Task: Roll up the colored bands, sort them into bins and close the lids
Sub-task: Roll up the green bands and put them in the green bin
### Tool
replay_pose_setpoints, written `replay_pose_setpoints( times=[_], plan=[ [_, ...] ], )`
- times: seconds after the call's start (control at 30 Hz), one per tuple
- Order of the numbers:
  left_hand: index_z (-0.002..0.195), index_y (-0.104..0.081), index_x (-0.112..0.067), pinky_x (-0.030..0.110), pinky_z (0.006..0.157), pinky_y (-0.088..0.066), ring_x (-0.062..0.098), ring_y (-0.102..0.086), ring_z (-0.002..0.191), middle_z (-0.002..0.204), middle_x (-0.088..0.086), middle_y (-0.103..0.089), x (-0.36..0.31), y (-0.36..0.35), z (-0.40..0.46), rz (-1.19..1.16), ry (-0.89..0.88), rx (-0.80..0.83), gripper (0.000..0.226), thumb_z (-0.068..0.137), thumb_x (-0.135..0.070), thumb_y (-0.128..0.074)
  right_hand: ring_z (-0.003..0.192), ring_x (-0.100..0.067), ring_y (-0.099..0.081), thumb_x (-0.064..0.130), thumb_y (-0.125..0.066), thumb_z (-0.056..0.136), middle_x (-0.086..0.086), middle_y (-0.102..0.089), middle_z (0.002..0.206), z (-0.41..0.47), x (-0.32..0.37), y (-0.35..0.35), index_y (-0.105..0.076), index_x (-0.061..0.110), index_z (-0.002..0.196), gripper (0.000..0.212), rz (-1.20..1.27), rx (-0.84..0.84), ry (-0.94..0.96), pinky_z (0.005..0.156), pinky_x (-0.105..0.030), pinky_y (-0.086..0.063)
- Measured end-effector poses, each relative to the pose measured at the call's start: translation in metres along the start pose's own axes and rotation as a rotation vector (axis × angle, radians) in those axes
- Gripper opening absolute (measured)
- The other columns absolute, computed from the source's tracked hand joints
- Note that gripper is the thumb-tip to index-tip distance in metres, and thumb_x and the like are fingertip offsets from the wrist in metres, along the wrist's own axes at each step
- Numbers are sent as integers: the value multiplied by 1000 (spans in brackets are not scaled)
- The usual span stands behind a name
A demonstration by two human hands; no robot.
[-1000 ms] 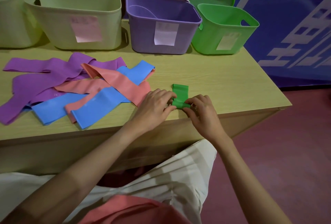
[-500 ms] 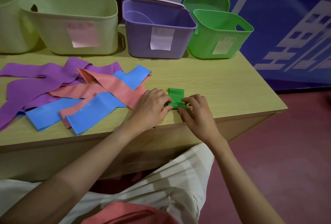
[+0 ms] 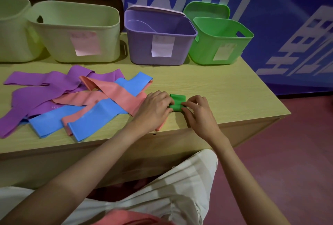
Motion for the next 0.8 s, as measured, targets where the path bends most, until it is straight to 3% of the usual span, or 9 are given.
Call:
replay_pose_setpoints(
  times=[0.2,0.47,0.7,0.8],
  plan=[
    [109,-68,-10,32,92,-41,18,-54,103,108,3,-65,5,1,8,-37,29,39,22,92,-22,-61,94,-23,-47,13,-70,84,-9,-54,101,-3,0,-2,-59,3,106,26,29,14,31,76,-28,-41],
    [105,-67,-15,26,84,-41,13,-52,96,104,-1,-62,5,-2,9,-76,64,5,24,84,-25,-71,94,-23,-49,12,-65,88,-8,-57,98,10,-4,-4,-63,4,106,20,50,43,-15,76,-32,-45],
    [108,-68,-12,29,89,-42,14,-53,100,104,0,-64,9,-1,19,-105,65,30,22,89,-22,-66,94,-25,-48,11,-72,82,-11,-56,103,12,-3,-4,-61,2,110,31,11,9,21,78,-31,-44],
    [109,-69,-12,25,86,-39,14,-52,98,103,0,-65,12,0,21,-110,62,34,23,89,-24,-66,89,-23,-49,10,-68,85,-9,-58,99,14,-2,-6,-61,4,106,24,19,5,37,74,-33,-45]
  ],
)
Point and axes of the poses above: each hand's wrist, its own z-axis towards the middle knuckle, its own y-axis out of the back of the hand, x = y × z, the point moved 3 cm from there along z, towards the middle knuckle
